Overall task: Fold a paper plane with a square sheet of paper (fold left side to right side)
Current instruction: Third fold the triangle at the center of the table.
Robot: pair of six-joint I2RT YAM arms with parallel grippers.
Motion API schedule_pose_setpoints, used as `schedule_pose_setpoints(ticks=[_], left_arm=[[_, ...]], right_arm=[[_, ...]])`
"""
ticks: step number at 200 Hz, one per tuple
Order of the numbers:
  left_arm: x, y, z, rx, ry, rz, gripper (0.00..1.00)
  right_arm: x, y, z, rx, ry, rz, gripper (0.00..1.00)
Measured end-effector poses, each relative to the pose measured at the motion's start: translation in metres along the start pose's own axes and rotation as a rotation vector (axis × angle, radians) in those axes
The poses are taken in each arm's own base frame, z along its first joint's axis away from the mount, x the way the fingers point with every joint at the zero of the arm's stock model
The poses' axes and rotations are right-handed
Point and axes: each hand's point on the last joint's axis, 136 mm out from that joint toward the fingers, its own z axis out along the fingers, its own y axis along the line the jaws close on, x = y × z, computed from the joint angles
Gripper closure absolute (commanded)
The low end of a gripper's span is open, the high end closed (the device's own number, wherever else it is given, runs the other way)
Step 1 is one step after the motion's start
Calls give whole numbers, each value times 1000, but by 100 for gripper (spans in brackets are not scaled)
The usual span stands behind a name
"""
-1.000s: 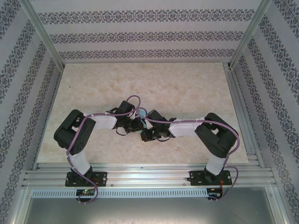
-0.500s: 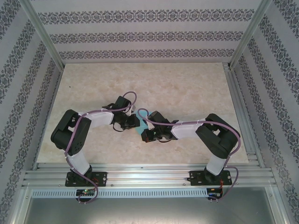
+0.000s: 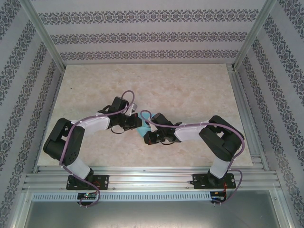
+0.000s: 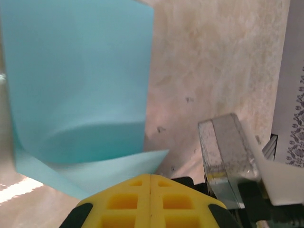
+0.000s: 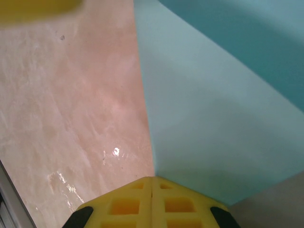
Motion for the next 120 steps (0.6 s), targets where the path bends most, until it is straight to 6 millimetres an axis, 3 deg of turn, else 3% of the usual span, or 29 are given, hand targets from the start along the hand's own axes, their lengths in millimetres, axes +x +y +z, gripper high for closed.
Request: schedule_pose_setpoints(ticks=[36,120], left_arm=[[24,5,18,9,57,-31,100],[34,26,45,-11,74,-94,100]], right_arm=[[0,0,0,0,0,0,100],[0,0,0,5,8,1,100]])
